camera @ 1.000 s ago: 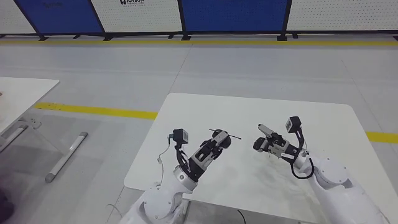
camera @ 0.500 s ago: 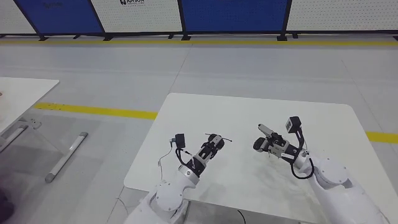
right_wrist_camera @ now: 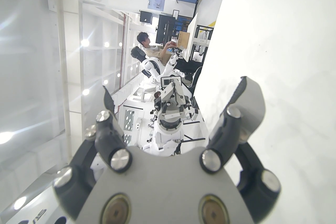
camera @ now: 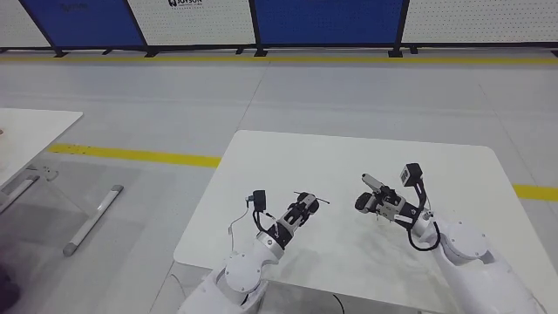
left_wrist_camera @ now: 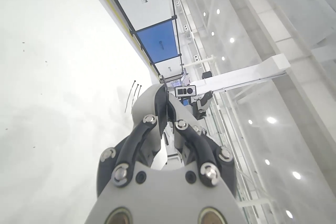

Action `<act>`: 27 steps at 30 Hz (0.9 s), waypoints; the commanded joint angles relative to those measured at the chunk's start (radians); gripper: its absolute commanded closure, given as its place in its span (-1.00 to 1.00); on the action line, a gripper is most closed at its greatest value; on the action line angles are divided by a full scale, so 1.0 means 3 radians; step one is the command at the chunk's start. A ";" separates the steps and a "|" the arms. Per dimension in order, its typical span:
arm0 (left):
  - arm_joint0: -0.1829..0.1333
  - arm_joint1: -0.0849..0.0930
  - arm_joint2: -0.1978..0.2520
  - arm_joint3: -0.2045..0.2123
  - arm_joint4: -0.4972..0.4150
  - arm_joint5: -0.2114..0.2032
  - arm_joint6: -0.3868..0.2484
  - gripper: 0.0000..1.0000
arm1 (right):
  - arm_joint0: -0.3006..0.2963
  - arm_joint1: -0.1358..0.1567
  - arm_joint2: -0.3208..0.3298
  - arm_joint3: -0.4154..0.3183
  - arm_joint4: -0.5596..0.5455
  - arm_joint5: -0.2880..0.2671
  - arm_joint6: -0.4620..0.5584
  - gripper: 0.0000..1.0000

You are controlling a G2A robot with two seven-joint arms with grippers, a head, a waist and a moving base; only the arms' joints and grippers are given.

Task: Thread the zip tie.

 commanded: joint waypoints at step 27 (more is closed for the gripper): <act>-0.0023 0.0004 0.0004 0.0101 -0.0215 -0.0184 -0.0248 1.00 | -0.0017 0.0174 0.0426 -0.0850 -0.0934 0.0627 0.0211 -1.00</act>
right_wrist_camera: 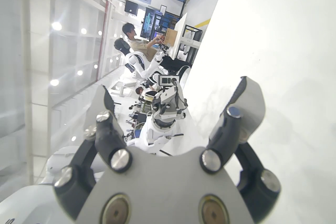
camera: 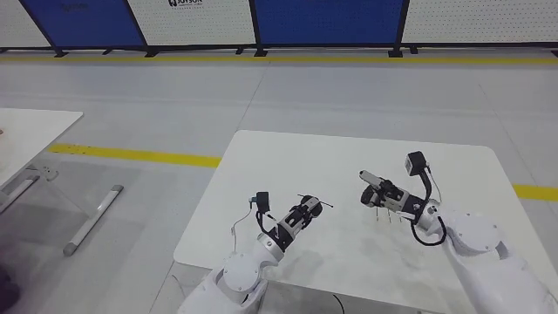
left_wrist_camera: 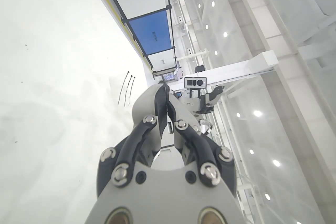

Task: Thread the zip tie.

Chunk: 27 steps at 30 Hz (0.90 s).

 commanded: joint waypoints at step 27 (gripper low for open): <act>0.0000 0.0000 0.0000 0.0000 0.0000 0.0000 0.0000 1.00 | -0.0045 0.0167 0.0248 -0.0335 -0.0842 0.0623 0.0455 -1.00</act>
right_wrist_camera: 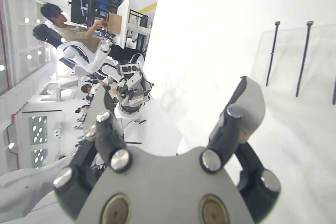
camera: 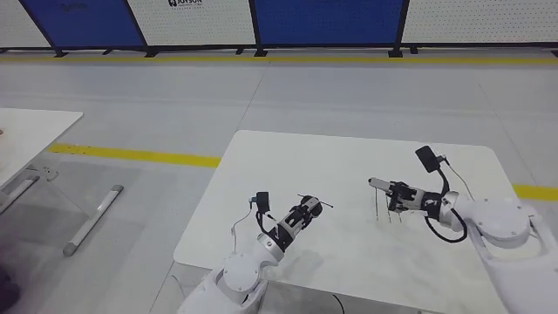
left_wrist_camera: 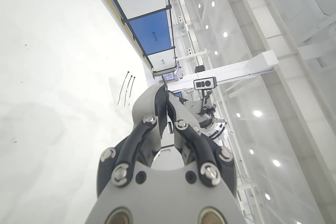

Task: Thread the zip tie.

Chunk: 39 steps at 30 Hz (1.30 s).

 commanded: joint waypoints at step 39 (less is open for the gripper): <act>0.0000 0.0000 0.0000 0.0000 0.0000 0.0000 0.0000 1.00 | 0.0510 0.0053 -0.0406 0.0045 -0.1313 -0.0367 0.0917 -1.00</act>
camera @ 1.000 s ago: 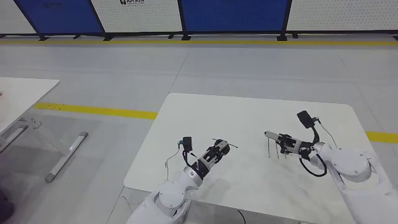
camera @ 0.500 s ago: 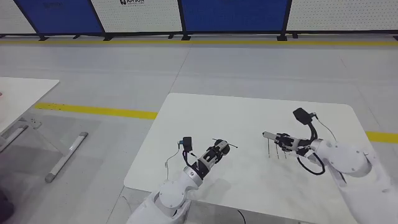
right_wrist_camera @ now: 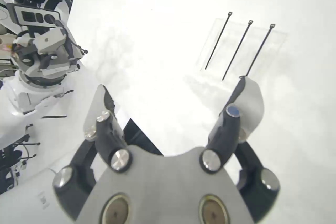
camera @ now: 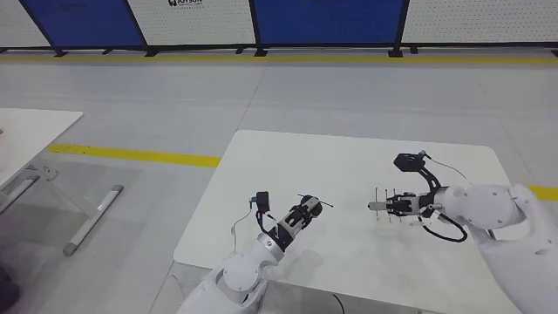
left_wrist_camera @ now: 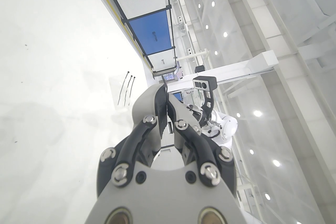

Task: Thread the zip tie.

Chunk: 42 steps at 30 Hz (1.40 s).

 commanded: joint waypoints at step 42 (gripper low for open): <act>0.0000 0.0000 0.0000 0.0000 0.0000 0.0000 0.0000 1.00 | 0.0738 -0.0187 -0.0822 0.0767 -0.0259 0.0380 0.0141 -1.00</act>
